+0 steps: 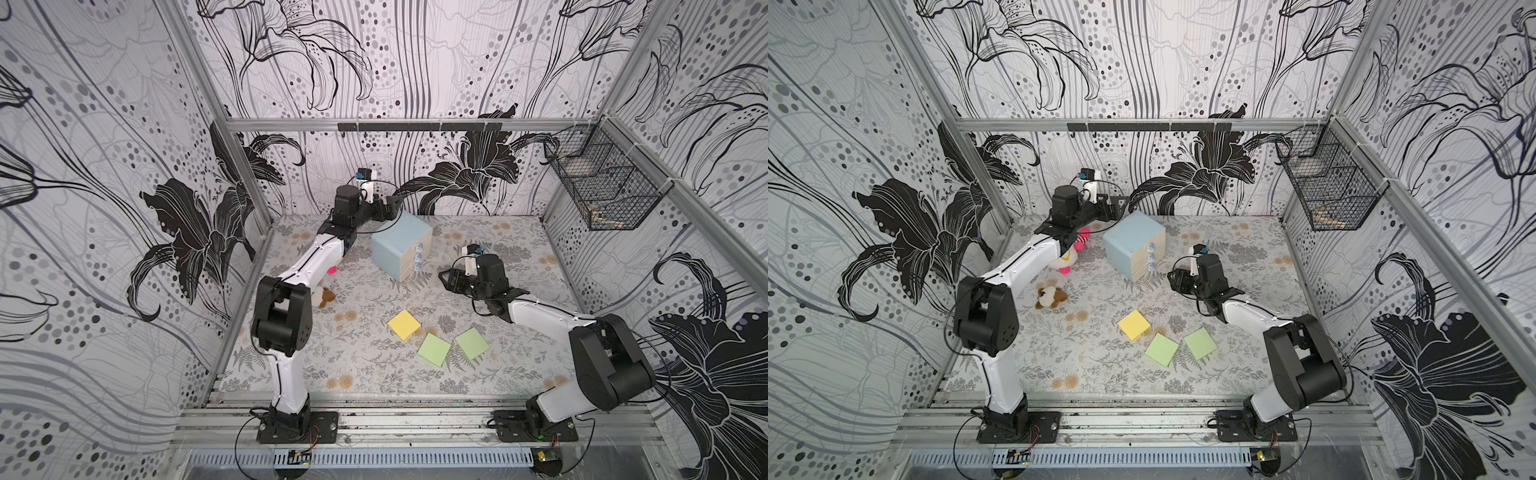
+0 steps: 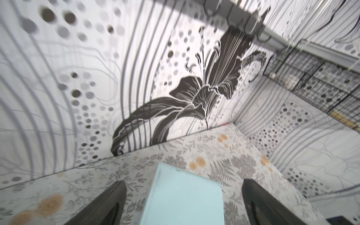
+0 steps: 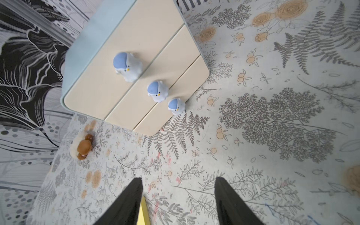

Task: Please put the sticky notes in the drawer by color
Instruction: Close the drawer in the storage box, then adjust the storage box at the center of the board.

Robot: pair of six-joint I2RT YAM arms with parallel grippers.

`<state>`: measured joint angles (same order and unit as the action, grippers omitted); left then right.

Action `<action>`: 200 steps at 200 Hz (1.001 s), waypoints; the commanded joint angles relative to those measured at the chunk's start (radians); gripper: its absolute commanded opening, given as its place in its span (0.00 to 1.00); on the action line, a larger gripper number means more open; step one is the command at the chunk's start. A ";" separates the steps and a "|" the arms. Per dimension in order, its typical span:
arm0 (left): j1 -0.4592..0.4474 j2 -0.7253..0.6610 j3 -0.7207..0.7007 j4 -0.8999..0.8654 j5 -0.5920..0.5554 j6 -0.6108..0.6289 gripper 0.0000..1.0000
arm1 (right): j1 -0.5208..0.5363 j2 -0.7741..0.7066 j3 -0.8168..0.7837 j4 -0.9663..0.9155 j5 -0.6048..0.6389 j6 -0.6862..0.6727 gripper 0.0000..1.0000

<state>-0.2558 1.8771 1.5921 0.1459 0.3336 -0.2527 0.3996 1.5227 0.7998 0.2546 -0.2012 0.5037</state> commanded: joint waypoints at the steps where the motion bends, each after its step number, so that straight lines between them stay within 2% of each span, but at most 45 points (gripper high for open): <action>1: -0.025 -0.133 -0.189 0.162 -0.182 -0.062 0.97 | 0.023 -0.022 -0.004 0.026 0.017 -0.027 0.70; 42: -0.085 -0.387 -0.587 0.250 -0.345 -0.166 0.97 | 0.078 0.056 0.066 0.051 0.008 -0.020 0.70; 60: -0.115 -0.490 -0.726 0.255 -0.418 -0.193 0.97 | 0.098 0.099 0.107 0.061 -0.002 -0.011 0.62; 91: -0.134 -0.642 -0.918 0.277 -0.471 -0.257 0.97 | 0.122 0.179 0.186 0.063 -0.026 -0.007 0.45; 127: -0.135 -0.716 -1.002 0.228 -0.501 -0.260 0.97 | 0.140 0.277 0.295 0.055 -0.052 -0.007 0.32; 200: -0.135 -0.692 -1.022 0.223 -0.491 -0.286 0.97 | 0.179 0.477 0.542 0.025 -0.089 -0.006 0.22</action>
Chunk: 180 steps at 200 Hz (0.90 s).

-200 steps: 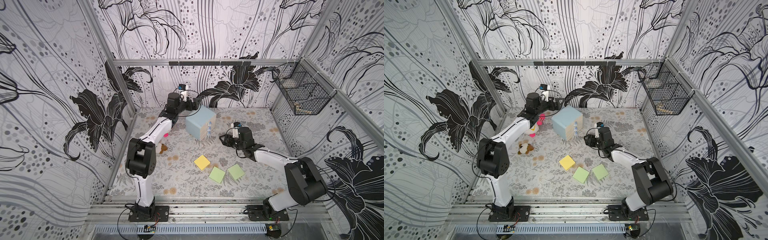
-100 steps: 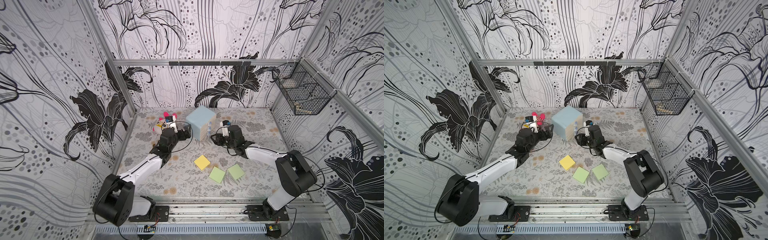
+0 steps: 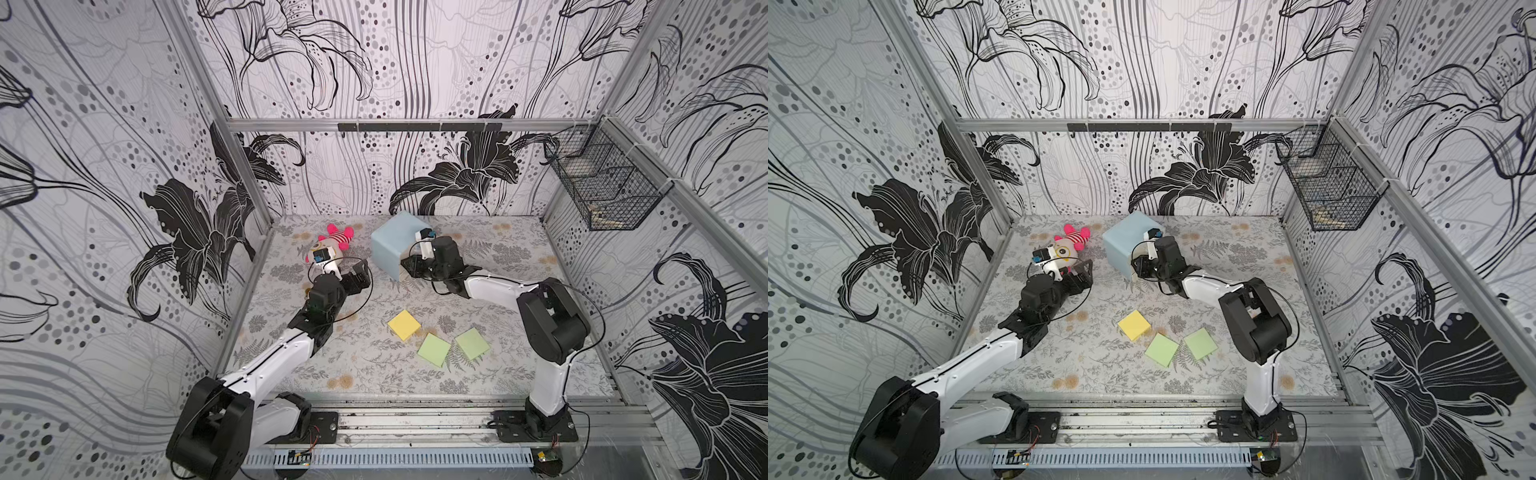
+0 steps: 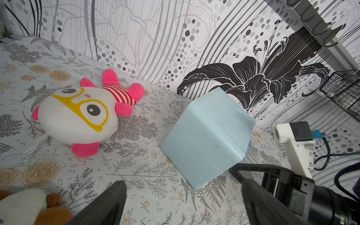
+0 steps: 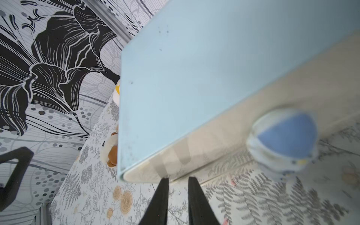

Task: Please put the sticky notes in the drawer by color
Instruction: Adjust the storage box at the center of the board.

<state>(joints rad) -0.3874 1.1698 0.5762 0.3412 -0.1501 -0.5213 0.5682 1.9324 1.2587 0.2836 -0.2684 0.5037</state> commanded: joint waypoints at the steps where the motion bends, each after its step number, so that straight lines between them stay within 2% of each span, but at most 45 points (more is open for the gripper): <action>1: -0.003 0.015 -0.006 0.026 -0.007 -0.018 0.97 | 0.011 0.069 0.085 -0.004 -0.023 -0.006 0.22; 51: -0.003 0.048 0.006 0.017 -0.011 -0.040 0.97 | 0.040 0.180 0.259 -0.024 -0.055 0.016 0.20; 87: -0.003 0.095 0.069 -0.030 0.000 -0.060 0.97 | 0.040 0.089 0.191 -0.035 0.008 -0.026 0.23; 118: -0.002 0.112 0.091 -0.012 0.033 -0.075 0.97 | 0.038 -0.033 0.051 -0.039 0.085 -0.069 0.34; 156: -0.007 0.139 0.146 -0.010 0.049 -0.085 0.97 | 0.032 -0.168 -0.157 0.040 0.170 -0.070 0.56; 180: -0.012 0.187 0.221 -0.051 0.035 -0.092 0.97 | 0.002 -0.215 -0.262 0.138 0.161 -0.019 0.70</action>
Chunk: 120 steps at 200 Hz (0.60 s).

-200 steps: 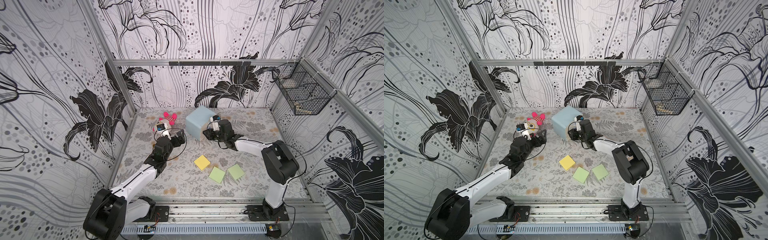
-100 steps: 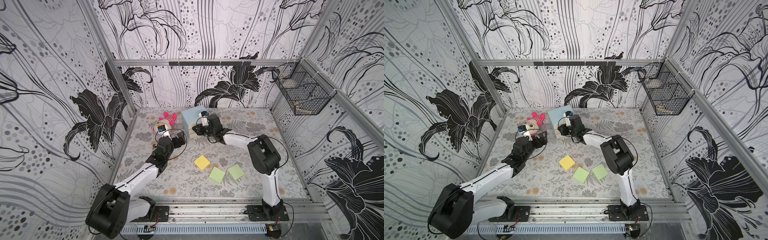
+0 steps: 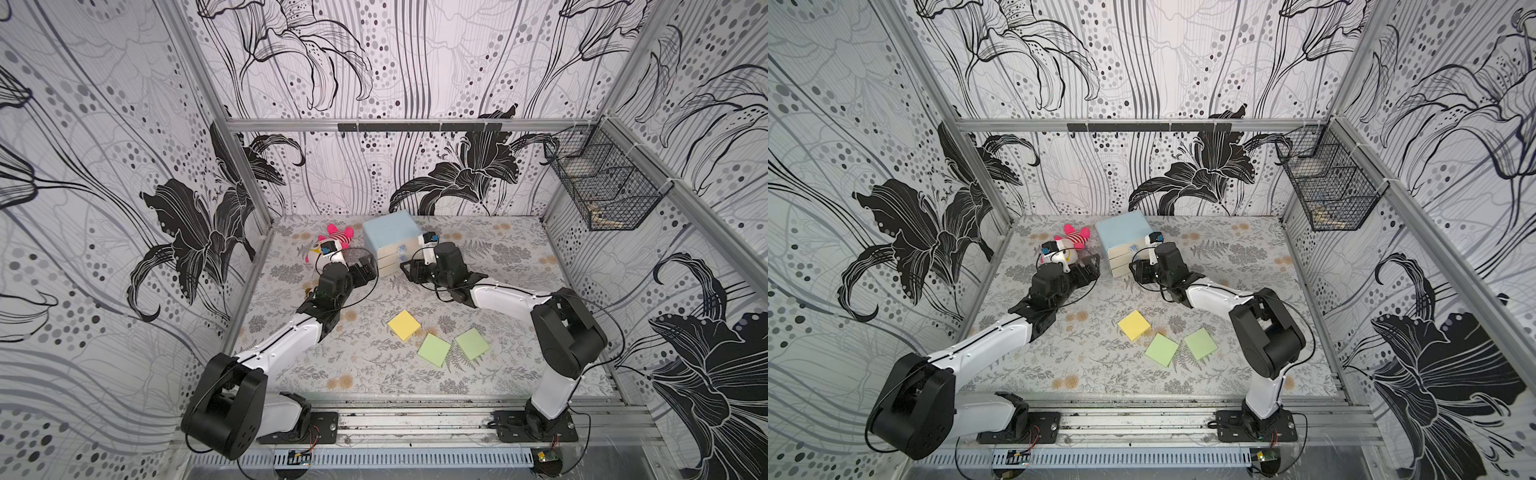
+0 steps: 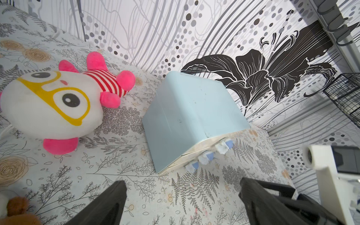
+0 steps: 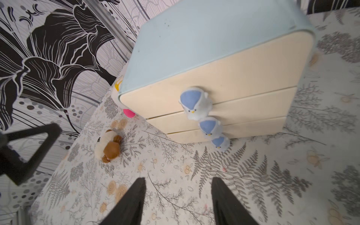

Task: Please put the sticky notes in the drawer by color
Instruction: Adjust the storage box at the center of the board.

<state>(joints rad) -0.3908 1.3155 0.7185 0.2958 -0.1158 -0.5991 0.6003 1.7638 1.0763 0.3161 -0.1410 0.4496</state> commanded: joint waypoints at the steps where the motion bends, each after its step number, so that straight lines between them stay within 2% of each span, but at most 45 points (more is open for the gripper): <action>1: -0.009 0.042 0.083 -0.009 0.001 -0.015 0.97 | -0.031 -0.046 -0.082 0.111 0.030 0.038 0.71; 12: -0.010 0.077 0.136 -0.055 -0.006 -0.025 0.97 | -0.058 -0.049 -0.119 0.185 -0.039 0.072 0.76; 33: -0.010 0.157 0.257 -0.157 -0.012 -0.037 0.98 | -0.097 -0.014 -0.147 0.292 -0.123 0.141 0.77; 47: -0.010 0.213 0.329 -0.211 -0.026 -0.040 1.00 | -0.116 0.024 -0.135 0.333 -0.165 0.169 0.72; 78: -0.010 0.339 0.490 -0.360 -0.091 -0.078 0.91 | -0.123 0.108 -0.054 0.340 -0.208 0.184 0.59; 120: -0.001 0.452 0.603 -0.425 -0.111 -0.095 0.85 | -0.116 0.211 0.050 0.338 -0.251 0.208 0.56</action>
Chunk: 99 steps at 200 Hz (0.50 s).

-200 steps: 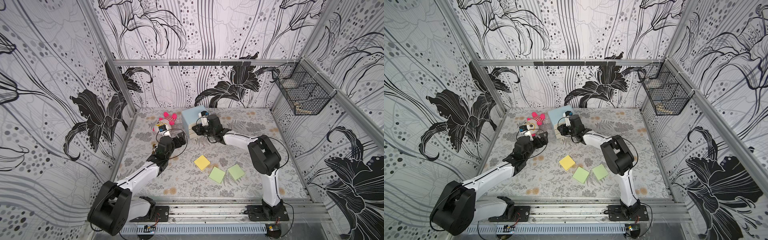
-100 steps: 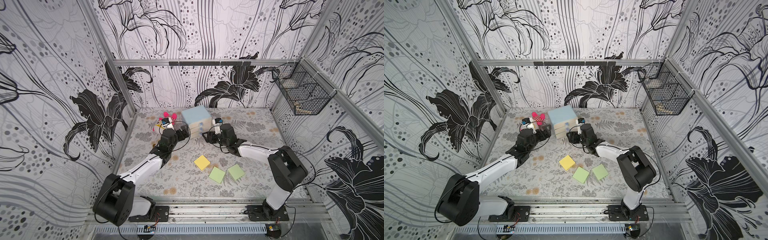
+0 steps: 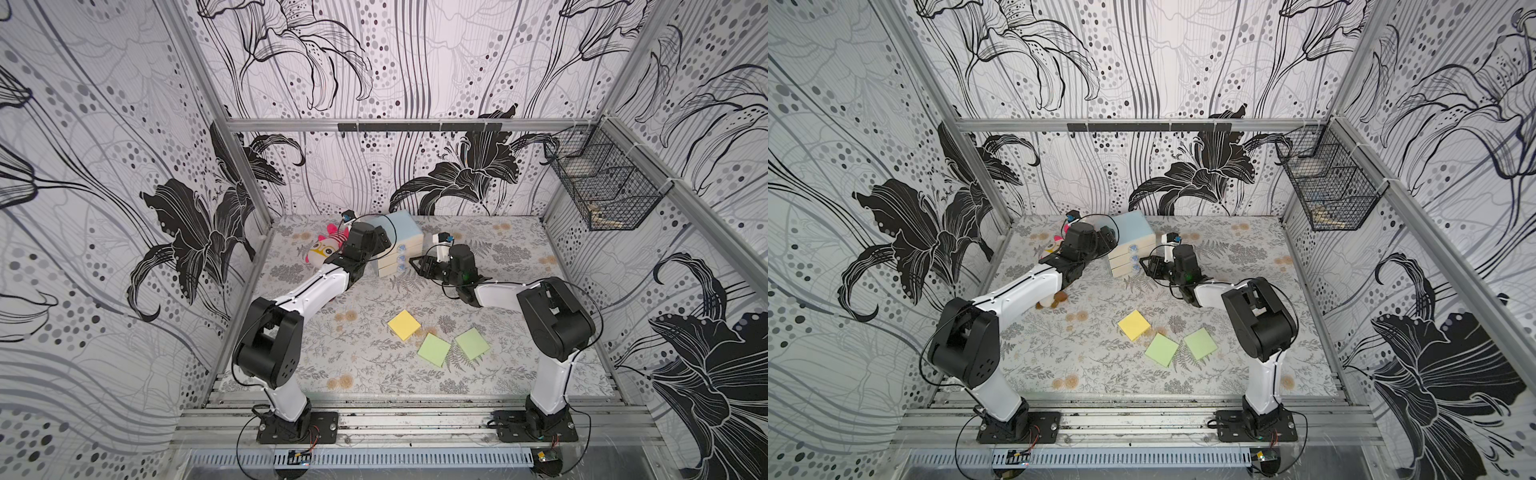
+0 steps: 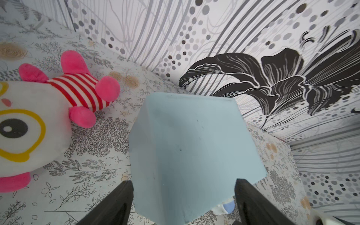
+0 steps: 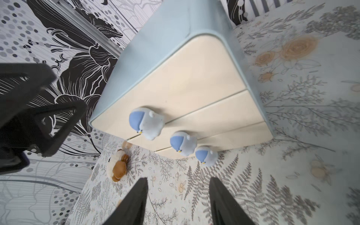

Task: Please put the sticky notes in the drawer by color
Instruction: Adjust the storage box at the center of the board, then open the drawer in the storage box.

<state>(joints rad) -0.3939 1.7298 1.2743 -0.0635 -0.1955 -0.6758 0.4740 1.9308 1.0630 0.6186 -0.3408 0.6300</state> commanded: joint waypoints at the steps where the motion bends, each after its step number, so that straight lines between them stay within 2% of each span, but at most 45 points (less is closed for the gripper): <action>1: 0.002 0.040 0.049 -0.065 -0.030 -0.018 0.85 | 0.011 0.047 0.065 0.035 -0.052 0.028 0.56; 33: 0.018 0.092 0.080 -0.067 -0.010 -0.032 0.81 | 0.025 0.108 0.129 0.013 -0.058 0.035 0.56; 99: 0.023 0.126 0.076 -0.066 0.016 -0.030 0.64 | 0.029 0.200 0.224 -0.028 -0.041 0.053 0.54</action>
<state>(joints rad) -0.3798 1.8229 1.3396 -0.1204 -0.1837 -0.7086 0.5007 2.0945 1.2396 0.6098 -0.3786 0.6701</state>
